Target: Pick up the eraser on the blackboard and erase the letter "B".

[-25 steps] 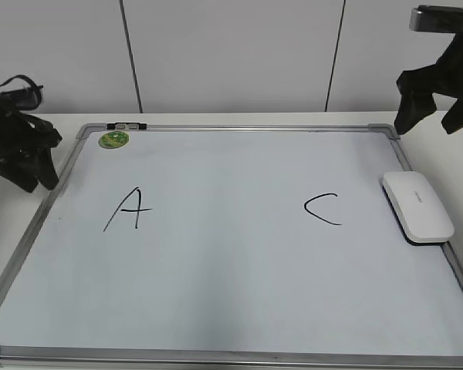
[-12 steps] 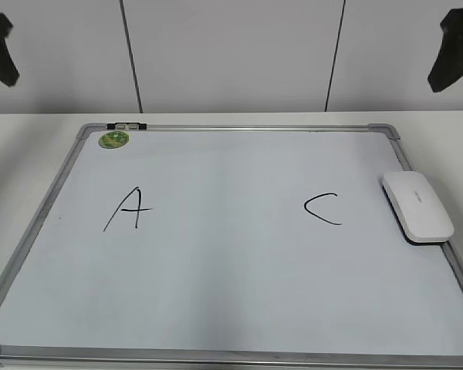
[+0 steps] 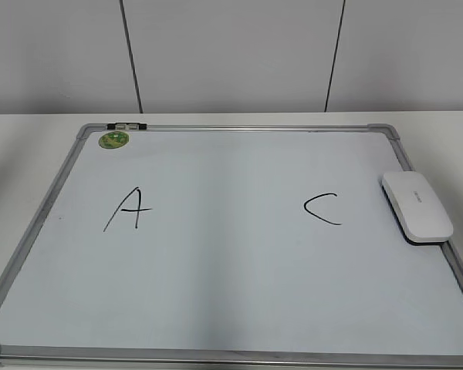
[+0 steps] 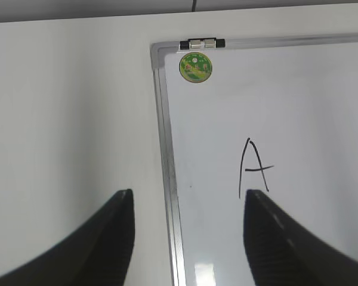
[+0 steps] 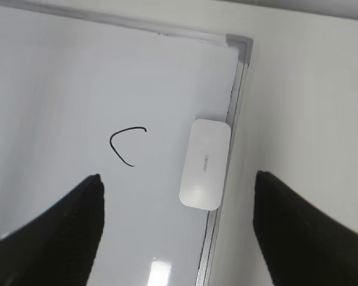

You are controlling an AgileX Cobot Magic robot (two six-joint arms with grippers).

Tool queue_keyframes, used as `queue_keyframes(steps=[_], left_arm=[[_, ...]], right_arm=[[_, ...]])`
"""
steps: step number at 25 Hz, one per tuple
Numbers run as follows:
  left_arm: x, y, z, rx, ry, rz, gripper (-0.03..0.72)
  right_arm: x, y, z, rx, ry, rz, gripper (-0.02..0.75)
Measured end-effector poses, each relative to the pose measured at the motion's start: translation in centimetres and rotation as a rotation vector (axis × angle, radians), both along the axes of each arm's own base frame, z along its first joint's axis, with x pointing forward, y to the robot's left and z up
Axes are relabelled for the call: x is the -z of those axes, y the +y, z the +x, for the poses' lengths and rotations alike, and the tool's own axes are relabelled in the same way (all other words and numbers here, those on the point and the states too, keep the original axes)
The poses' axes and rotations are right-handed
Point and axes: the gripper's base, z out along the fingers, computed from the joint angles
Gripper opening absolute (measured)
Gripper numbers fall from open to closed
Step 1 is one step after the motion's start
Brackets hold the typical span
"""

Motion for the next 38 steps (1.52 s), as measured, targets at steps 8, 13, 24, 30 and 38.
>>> queue_keyframes(steps=[8,13,24,30,38], left_arm=[[0.1,-0.3,-9.6,-0.001,-0.046,-0.003,0.421],[2.0,-0.6,-14.5,0.003,-0.052,-0.022,0.421],[8.3,-0.9,-22.6,0.003,-0.066,-0.021,0.421],[12.7,-0.8,-24.0,-0.008,-0.027,-0.007,0.421],[15.0,-0.2,-24.0,-0.038,-0.071,0.044,0.421]], right_arm=[[-2.1,-0.1,-8.2,-0.002,-0.126,0.003,0.594],[-0.7,-0.1,-13.4,0.007,-0.164,0.012,0.594],[7.2,-0.4,-20.6,0.043,-0.14,0.021,0.594],[11.7,-1.0,-21.4,0.1,-0.102,-0.015,0.594],[14.9,-1.6,-21.1,0.158,-0.09,-0.059,0.594]])
